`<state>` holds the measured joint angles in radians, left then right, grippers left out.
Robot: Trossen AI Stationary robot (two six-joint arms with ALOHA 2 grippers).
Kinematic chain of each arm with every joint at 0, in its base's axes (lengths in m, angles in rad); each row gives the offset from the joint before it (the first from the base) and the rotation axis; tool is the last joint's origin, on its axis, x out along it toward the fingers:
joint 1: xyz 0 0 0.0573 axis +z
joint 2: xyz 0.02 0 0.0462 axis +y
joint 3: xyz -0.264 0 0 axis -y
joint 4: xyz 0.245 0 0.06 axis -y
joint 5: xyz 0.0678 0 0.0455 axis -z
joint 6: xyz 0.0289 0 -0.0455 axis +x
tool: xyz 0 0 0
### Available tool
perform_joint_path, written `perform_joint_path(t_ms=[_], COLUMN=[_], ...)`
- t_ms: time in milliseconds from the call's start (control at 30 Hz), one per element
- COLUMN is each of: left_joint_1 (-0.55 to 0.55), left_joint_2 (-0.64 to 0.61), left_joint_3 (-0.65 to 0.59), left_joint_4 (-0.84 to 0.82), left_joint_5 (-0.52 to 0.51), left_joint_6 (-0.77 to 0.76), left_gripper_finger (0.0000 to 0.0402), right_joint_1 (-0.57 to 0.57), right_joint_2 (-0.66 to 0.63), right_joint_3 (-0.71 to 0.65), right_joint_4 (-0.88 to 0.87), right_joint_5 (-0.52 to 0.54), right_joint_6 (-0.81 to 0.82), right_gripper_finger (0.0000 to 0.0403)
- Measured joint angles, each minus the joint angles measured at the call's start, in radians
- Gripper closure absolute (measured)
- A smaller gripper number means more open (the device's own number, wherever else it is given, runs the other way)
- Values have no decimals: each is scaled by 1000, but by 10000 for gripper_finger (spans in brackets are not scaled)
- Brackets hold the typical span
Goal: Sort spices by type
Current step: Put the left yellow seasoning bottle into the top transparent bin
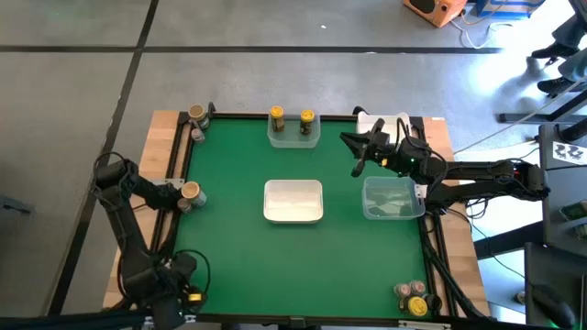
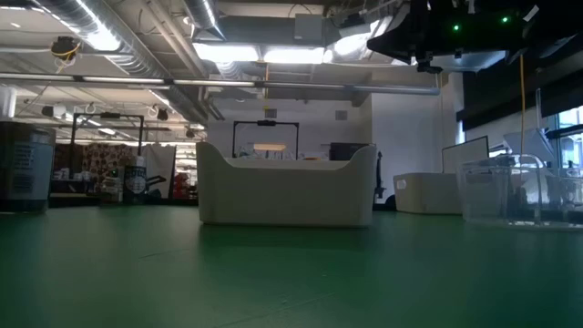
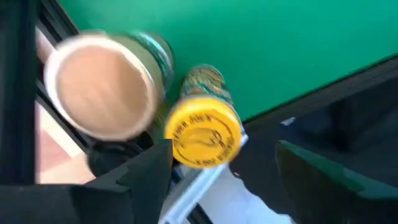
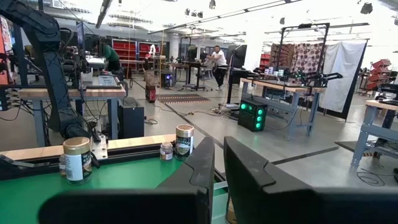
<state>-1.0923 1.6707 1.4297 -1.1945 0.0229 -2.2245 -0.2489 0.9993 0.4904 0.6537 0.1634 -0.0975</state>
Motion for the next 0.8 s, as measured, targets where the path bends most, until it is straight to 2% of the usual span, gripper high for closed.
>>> perform_joint_path(t_ms=[167,800], left_joint_1=[-6,-16], left_joint_2=[-1,5], left_joint_3=[-33,-52], left_joint_4=[28,34], left_joint_5=[0,0], left_joint_6=[-47,-27], left_gripper_finger=[129,129], right_joint_1=[0,0], right_joint_2=[0,0], right_joint_3=[0,0], right_joint_4=[-1,-10], right_joint_5=[0,0], right_joint_6=[0,0], right_gripper_finger=[364,364])
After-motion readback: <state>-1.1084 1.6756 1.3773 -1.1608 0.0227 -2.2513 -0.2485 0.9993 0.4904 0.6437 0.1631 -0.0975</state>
